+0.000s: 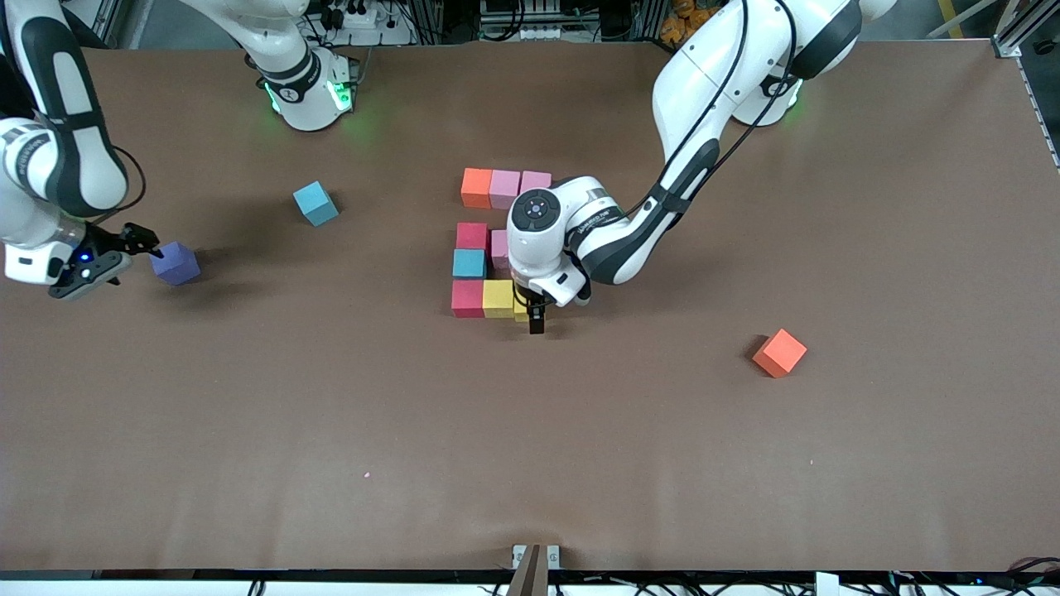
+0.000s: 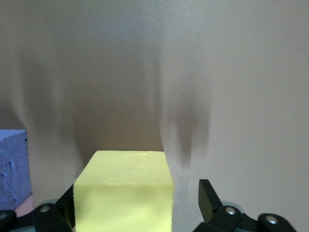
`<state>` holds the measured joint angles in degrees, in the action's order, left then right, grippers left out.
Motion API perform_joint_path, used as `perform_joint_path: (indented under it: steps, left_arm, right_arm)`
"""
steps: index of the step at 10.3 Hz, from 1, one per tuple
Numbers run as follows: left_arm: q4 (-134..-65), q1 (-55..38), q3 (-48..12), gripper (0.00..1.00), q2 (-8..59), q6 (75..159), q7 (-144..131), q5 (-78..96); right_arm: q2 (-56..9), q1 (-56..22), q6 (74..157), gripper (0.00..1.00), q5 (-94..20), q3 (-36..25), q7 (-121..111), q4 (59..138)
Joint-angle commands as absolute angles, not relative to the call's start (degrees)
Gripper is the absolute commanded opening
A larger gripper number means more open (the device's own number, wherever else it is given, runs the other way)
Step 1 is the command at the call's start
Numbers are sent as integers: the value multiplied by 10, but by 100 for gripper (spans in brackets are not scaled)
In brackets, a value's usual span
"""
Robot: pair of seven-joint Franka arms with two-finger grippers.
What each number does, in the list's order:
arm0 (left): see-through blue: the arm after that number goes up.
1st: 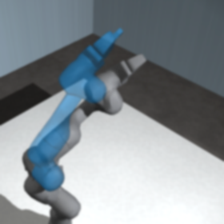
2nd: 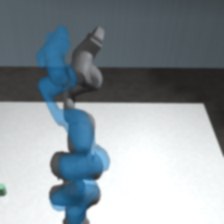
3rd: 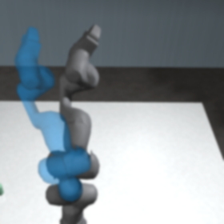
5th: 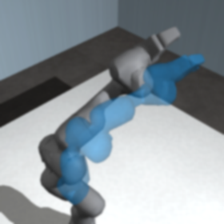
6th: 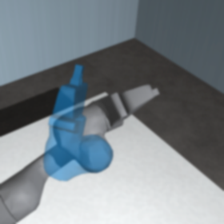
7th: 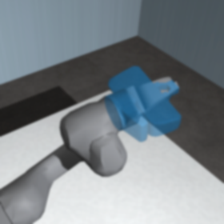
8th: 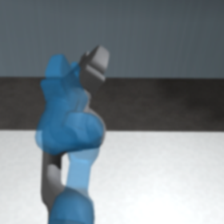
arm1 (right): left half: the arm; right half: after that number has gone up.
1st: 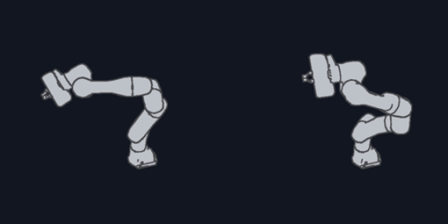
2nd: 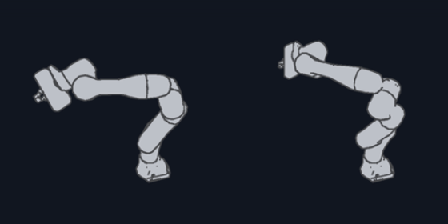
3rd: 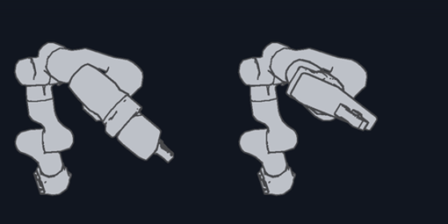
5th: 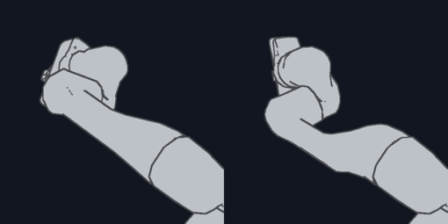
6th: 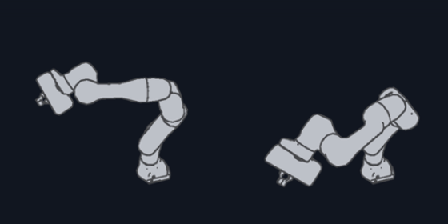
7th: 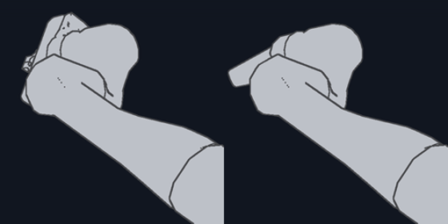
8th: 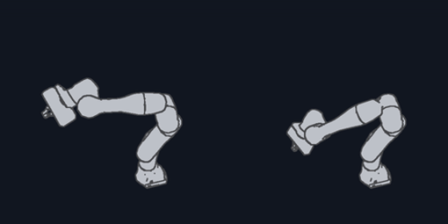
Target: Form number 2 with 11 blocks
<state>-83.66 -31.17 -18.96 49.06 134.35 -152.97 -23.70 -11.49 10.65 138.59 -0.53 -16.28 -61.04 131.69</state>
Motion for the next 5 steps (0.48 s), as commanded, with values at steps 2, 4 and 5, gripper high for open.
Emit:
perform_joint_path:
  steps: [2,4,5]
  left_arm:
    - [-837,-300,-185,100,437,1268,-1483,-256]
    - [-838,-272,-186,100,399,1231,-1435,-253]
    - [-840,-254,-187,100,378,1210,-1399,-248]
  right_arm:
    - [-130,127,1441,100,-3,-150,-598,1354]
    - [-140,127,1441,100,-4,-150,-598,1358]
    - [-144,127,1441,100,-4,-150,-598,1358]
